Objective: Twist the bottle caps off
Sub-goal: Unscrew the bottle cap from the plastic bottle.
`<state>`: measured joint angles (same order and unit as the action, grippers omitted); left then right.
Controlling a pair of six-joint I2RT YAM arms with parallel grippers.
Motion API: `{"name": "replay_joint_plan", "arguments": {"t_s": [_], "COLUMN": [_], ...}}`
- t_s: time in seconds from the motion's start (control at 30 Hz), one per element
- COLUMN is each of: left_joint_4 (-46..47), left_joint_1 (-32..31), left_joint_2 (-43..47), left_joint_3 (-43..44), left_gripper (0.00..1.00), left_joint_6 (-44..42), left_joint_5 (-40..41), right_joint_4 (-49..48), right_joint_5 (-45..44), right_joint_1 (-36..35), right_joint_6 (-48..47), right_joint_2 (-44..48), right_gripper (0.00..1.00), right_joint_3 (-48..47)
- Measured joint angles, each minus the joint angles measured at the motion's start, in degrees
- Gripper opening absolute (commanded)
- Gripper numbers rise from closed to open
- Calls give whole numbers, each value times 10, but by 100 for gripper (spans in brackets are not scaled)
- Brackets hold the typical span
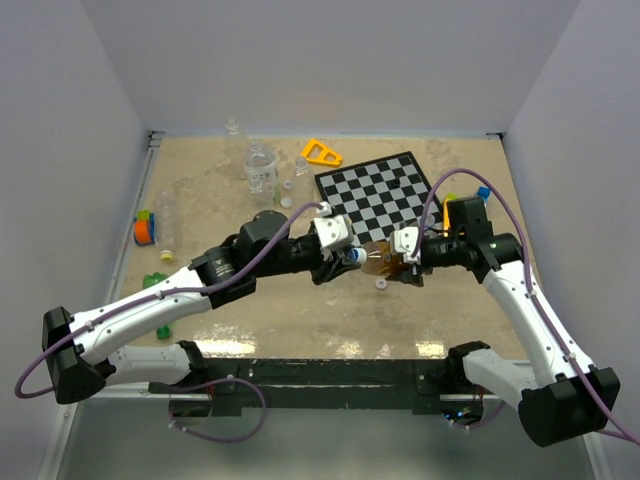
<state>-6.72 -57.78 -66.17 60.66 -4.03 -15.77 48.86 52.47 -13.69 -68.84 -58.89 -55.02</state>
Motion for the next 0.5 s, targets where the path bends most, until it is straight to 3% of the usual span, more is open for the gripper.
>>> {"name": "replay_joint_plan", "arguments": {"t_s": [0.07, 0.27, 0.43, 0.47, 0.5], "left_joint_4": [3, -40, -69, -72, -75], "left_joint_1": [-1, -5, -5, -5, -5], "left_joint_2": [3, 5, 4, 5, 6], "left_joint_3": [-5, -4, -3, -3, -3], "left_gripper": [0, 0, 0, 3, 20], "left_joint_6": [88, 459, 604, 617, 625], "left_joint_5": [40, 151, 188, 193, 196], "right_joint_4": [-4, -28, -39, -44, -48], "right_joint_5": [-3, -16, -29, -33, -36], "right_joint_1": [-1, -8, -22, -25, -28], "right_joint_6": [3, 20, 39, 44, 48], "right_joint_2": [0, -1, -7, -7, -6], "right_gripper": [7, 7, 7, 7, 7], "right_joint_3": [0, 4, 9, 10, 11]}}
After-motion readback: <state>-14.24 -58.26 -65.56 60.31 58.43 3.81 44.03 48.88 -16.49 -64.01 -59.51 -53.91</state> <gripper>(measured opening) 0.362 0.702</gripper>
